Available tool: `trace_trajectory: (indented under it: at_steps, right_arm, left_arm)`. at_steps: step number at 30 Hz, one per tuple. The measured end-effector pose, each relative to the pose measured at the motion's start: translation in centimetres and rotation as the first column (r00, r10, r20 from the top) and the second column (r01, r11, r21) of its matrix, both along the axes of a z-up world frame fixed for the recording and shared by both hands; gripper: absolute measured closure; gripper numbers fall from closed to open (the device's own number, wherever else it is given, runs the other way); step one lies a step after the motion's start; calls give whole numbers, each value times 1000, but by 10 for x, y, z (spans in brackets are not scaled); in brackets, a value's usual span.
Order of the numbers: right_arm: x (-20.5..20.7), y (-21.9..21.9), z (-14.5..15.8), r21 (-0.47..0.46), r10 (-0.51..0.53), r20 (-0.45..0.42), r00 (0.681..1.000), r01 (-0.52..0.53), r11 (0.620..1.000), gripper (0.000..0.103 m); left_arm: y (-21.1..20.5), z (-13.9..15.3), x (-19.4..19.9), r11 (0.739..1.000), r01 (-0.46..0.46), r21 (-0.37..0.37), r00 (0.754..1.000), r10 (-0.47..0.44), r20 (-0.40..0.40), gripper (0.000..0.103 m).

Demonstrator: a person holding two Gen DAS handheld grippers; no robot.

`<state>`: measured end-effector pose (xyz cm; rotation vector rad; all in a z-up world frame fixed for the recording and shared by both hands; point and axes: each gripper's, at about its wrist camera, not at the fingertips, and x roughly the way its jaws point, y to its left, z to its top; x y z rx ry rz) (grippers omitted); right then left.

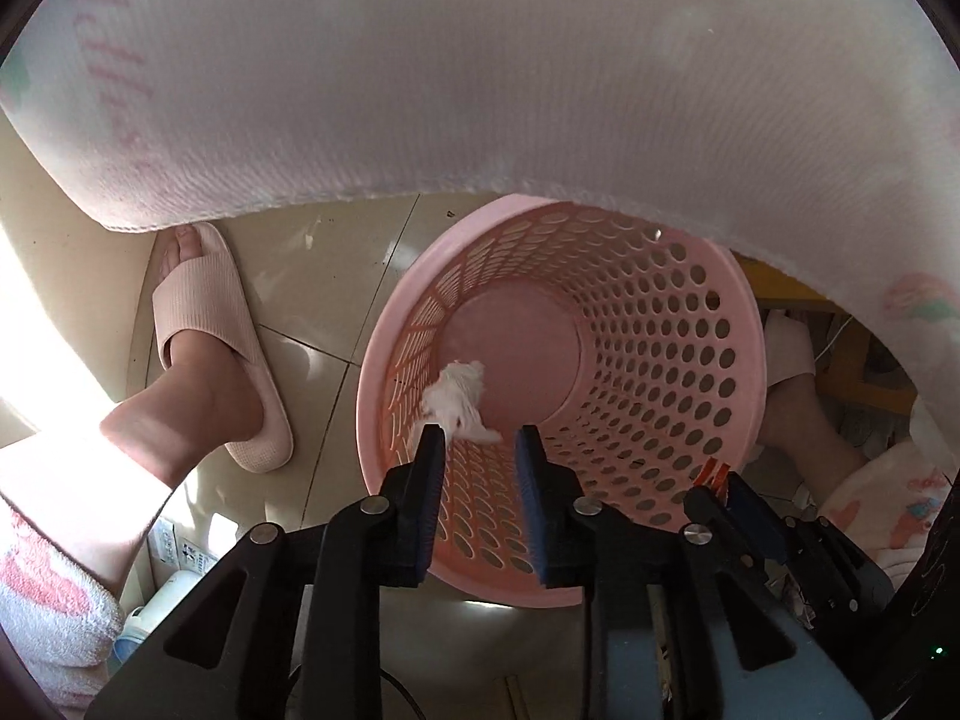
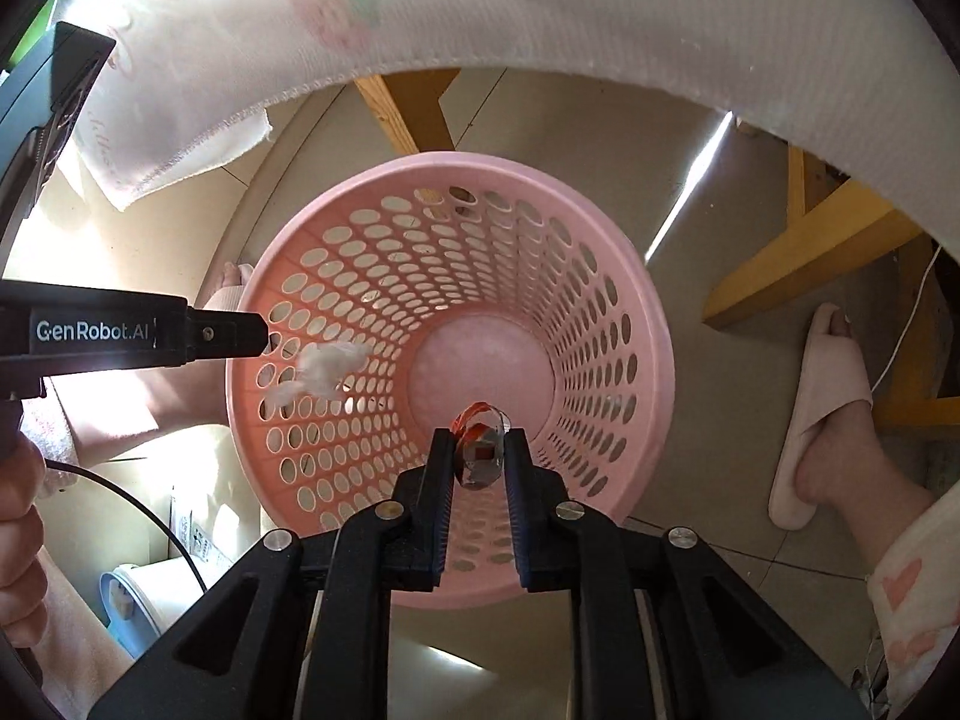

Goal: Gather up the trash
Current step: 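Carry tissue and cap over the pink wastebasket and open both tools, then lift both tools back toward the remaining items on the cloth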

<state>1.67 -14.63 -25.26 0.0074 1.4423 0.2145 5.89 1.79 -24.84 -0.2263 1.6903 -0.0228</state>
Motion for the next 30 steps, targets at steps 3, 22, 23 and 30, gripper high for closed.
trace_trajectory:
  at_steps: [3, 22, 23, 30]
  right_arm:
    - [0, -1, -4, 0, 0, -16, 1000, 0, 1000, 82]
    - [-5, 0, 63, -116, -7, 268, 963, 40, 992, 47]
    - [-7, 1, 72, -115, -4, 301, 954, 41, 992, 46]
    - [-20, 3, 130, -82, -6, 483, 876, 52, 995, 37]
  left_arm:
    - [2, -9, -3, 999, 9, 32, 1000, -9, -6, 67]
    - [5, 81, -1, 987, 37, 154, 975, -69, 209, 19]
    - [7, 89, 0, 987, 35, 159, 971, -72, 230, 18]
    - [18, 141, 0, 989, -2, 147, 917, -57, 395, 9]
